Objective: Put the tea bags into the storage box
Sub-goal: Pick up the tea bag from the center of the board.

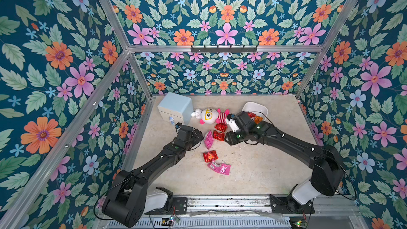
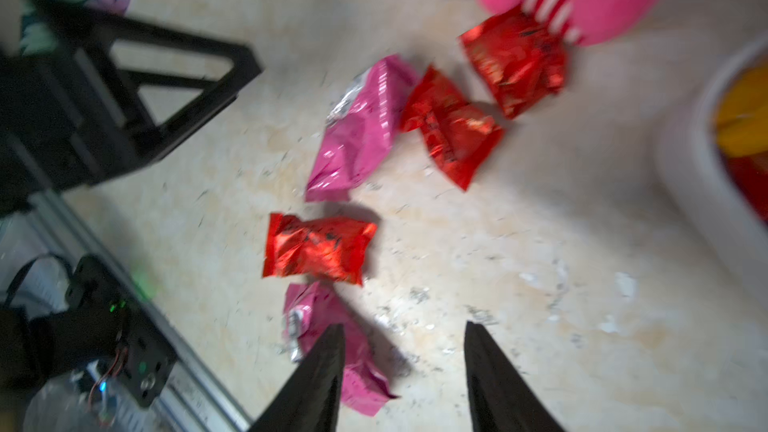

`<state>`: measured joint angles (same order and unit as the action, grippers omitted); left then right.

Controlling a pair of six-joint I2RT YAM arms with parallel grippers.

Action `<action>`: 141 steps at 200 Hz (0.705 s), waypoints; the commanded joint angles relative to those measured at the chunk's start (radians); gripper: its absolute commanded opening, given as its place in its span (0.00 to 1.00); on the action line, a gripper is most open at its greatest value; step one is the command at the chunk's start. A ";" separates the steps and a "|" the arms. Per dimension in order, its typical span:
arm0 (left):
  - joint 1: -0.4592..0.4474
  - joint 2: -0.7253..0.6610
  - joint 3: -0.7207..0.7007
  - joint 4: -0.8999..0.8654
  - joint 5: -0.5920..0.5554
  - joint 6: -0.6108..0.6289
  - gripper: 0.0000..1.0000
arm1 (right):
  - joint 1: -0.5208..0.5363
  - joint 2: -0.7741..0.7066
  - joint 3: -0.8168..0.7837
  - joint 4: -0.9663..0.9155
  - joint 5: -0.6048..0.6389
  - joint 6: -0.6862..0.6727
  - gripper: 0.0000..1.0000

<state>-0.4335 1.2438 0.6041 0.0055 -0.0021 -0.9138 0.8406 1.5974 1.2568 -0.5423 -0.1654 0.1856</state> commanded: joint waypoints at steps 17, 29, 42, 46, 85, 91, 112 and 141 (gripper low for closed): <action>0.027 -0.031 0.002 -0.018 -0.016 0.013 0.99 | 0.142 0.050 -0.012 -0.021 0.007 -0.034 0.60; 0.033 -0.043 -0.005 -0.022 -0.015 0.010 0.99 | 0.170 0.086 -0.015 -0.019 0.022 -0.035 0.65; 0.037 -0.056 -0.012 -0.028 -0.015 0.006 0.99 | 0.185 0.110 -0.016 -0.019 0.033 -0.038 0.66; 0.037 -0.060 -0.013 -0.030 -0.014 0.003 0.99 | 0.188 0.117 -0.015 -0.017 0.033 -0.040 0.66; 0.042 -0.094 -0.038 -0.045 -0.015 -0.014 0.99 | 0.222 0.192 0.006 -0.015 0.038 -0.059 0.64; 0.042 -0.097 -0.042 -0.047 -0.015 -0.017 0.99 | 0.225 0.206 0.011 -0.018 0.038 -0.062 0.63; 0.042 -0.104 -0.056 -0.047 -0.011 -0.028 0.99 | 0.227 0.243 0.024 -0.023 0.025 -0.067 0.60; 0.042 -0.104 -0.066 -0.046 -0.009 -0.031 0.99 | 0.228 0.270 0.037 -0.032 0.021 -0.070 0.48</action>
<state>-0.3927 1.1416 0.5419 -0.0269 -0.0048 -0.9398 1.0653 1.8519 1.2819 -0.5571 -0.1383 0.1326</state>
